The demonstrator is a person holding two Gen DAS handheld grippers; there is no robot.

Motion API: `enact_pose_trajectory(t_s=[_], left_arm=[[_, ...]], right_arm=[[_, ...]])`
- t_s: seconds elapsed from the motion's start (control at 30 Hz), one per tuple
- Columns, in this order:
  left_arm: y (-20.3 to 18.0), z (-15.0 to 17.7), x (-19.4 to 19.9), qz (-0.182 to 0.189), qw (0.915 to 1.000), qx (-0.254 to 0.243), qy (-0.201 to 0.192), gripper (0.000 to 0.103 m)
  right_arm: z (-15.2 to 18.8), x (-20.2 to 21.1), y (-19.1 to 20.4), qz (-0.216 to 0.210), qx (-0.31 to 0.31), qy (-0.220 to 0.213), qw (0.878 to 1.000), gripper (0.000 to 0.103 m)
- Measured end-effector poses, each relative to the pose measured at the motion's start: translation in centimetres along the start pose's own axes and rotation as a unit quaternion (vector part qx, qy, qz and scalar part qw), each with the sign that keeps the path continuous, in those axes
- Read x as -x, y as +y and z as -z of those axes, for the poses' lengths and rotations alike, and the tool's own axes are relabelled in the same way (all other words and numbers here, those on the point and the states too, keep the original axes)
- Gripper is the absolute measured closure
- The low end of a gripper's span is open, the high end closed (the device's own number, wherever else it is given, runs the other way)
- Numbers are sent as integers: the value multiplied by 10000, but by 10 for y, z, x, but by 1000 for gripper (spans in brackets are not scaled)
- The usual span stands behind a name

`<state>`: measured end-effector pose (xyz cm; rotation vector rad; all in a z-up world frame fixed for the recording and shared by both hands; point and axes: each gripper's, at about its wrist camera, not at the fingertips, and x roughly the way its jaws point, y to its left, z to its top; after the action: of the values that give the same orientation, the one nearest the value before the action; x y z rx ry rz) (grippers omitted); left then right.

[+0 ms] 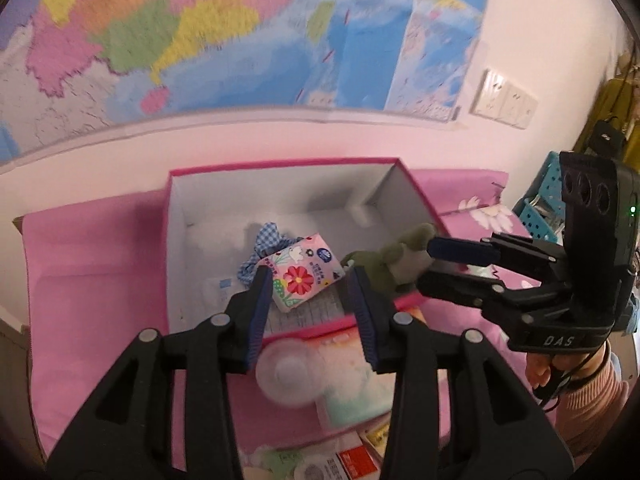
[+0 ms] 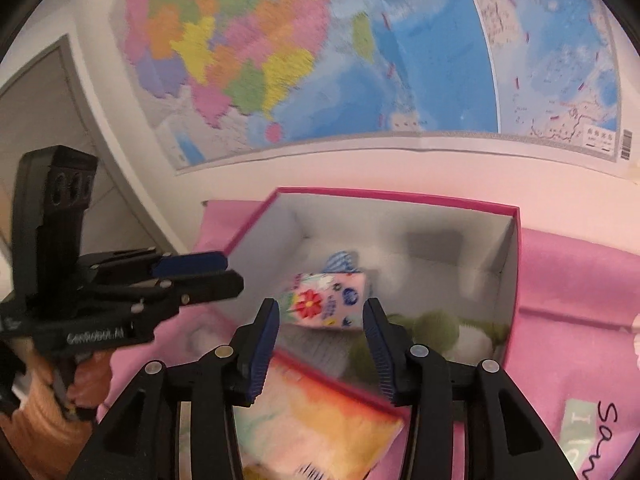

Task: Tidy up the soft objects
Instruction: 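Move the right gripper back toward the gold tissue packet on the table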

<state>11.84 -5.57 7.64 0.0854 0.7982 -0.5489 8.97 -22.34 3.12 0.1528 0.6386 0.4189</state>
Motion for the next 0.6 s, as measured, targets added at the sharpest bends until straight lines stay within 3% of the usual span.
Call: enact_pose_trajectory(t_s=[0.13,0.23,0.4,0.6], left_arm=[[-5,16,24,28,9998,-121,-171,45],[-9,29,37,108,9996,-165,-201,43],[-12,58,43,168,9996,-237,57,43],[-22,91,35,221,9979,-378,475,43]], right_arm=[[15,26,14,-300,151,-48,9994,54],[28,39,25,-605,237,17,9979,52],[56,47,36,-959,204,321,9947,52],[92,34,35,-908,70,801,9926,52]])
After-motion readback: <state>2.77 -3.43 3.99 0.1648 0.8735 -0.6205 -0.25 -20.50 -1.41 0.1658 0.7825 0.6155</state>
